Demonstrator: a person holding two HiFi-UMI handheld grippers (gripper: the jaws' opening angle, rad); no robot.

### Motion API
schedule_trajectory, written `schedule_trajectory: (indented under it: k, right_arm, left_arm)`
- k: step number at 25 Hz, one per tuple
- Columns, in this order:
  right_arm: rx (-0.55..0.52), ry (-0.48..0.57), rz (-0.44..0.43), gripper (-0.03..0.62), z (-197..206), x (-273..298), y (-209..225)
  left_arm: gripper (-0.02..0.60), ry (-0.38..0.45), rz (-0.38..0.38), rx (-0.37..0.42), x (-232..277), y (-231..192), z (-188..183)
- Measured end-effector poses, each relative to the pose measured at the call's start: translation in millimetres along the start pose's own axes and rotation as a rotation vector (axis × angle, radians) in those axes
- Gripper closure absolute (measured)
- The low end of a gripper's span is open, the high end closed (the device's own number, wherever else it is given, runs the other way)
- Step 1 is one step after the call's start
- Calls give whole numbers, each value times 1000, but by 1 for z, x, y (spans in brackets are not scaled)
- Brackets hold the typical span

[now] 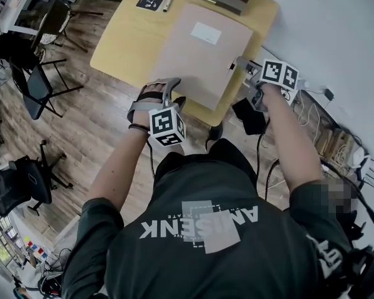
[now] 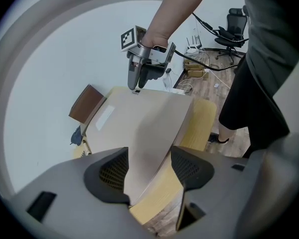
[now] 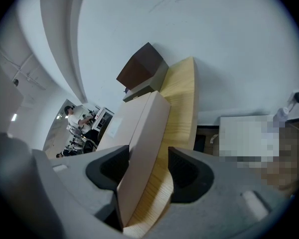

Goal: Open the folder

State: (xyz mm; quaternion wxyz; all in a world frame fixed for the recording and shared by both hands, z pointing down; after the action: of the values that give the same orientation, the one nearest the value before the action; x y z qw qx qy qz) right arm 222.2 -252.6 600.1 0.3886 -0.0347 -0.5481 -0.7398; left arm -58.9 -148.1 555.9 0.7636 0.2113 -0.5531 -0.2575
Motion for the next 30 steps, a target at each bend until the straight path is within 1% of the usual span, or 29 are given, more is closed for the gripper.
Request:
schedule_trajectory:
  k: [3,6,7,8,10,11,15,19,22,26,28,30]
  right_arm:
    - [12,1,-14,355,0,-1,3]
    - [2,-12,-13,354,-1,-1,3]
    - [-1,-16,-12,355,-1,-2,3]
    - [-4,-19,-12,353,-1,-1,2]
    - [-2,-21,-15,353,-1,0,3]
    - [3,-22,-19,353,-1,0,3]
    - [22,-27,-33,353,-2,1,5]
    - [7,-38,-32,353,-2,2,5]
    - [4,-43,-36,353,-2,2,6]
    - [-2,-47,-38,353,-3,1,9]
    - [-3,-49,-41,353,-4,1,9]
    - [-9,-53,-40,353,-5,1,9]
  left_arm:
    - [316,6,-13,-6,-4,-2,-6]
    - [316,16,-39,35,-8,-1,-12]
    - [316,30,-50,32,-10,0,-13]
    - [316,52,-63,11,-12,-1,-14]
    - [318,101,-89,-58,-16,-6,-16]
    - [318,113,-97,-77,-17,-8,-18]
    - [318,120,-92,-75,-13,-9,-24]
    - [318,139,-108,-143,-13,-6,-26]
    - [318,183,-149,-184,-17,-7,-31]
    - [336,298,-222,-292,-32,-13,-42]
    - [350,312,-250,-321,-36,-14,-47]
    - [368,298,-257,-329,-37,-12,-50]
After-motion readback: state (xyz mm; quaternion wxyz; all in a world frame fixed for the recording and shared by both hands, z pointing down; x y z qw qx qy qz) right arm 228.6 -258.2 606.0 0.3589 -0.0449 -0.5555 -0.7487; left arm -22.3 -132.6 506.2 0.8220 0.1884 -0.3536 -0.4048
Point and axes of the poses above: the fingertips, and each gripper's own axes: x forward along the fingers, y to its right, z out of its underside, the point moved 10 cm from there along -x, backward along the fingers, and after that the axes turned 10 degrees about -z, right-handed, at the moved point
